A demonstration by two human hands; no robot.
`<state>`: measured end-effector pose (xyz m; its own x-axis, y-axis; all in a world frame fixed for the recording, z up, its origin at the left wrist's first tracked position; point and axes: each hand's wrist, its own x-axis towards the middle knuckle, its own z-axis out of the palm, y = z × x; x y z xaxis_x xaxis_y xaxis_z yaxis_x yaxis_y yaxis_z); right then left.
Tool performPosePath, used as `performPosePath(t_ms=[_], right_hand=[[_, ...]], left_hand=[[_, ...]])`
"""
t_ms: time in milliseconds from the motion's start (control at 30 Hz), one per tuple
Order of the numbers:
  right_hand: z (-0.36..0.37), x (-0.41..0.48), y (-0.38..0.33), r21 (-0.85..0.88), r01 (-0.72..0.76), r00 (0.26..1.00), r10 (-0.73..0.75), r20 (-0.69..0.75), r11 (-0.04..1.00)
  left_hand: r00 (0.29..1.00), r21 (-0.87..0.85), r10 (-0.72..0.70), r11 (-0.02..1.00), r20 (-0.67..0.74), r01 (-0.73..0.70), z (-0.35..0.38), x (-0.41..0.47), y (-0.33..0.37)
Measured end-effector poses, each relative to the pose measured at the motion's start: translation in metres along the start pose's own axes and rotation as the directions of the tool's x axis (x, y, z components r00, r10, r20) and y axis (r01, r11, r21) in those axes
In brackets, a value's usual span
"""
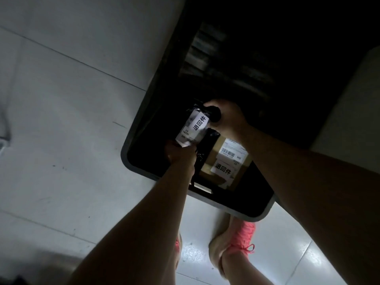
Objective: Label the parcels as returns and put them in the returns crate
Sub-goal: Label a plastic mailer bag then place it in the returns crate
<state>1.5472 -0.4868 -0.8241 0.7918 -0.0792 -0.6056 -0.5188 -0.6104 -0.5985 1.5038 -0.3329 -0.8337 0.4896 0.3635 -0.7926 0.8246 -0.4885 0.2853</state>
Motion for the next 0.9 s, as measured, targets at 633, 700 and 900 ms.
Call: performPosePath(t_ms=[633, 700, 900], right_hand=[[-0.209, -0.239, -0.193, -0.473, -0.062, 0.988, -0.014, -0.155, 0.879], [-0.236, -0.276, -0.227, -0.482, -0.054, 0.984, -0.034, -0.173, 0.875], [-0.284, -0.403, -0.309, -0.356, -0.125, 0.960, 0.022, -0.281, 0.926]], left_hand=[[0.690, 0.635, 0.696, 0.444, 0.200, -0.632, -0.248, -0.269, 0.151], [0.644, 0.702, 0.736, 0.348, 0.206, -0.622, -0.288, -0.310, 0.166], [0.487, 0.694, 0.855, 0.241, 0.179, -0.678, -0.385, -0.438, 0.196]])
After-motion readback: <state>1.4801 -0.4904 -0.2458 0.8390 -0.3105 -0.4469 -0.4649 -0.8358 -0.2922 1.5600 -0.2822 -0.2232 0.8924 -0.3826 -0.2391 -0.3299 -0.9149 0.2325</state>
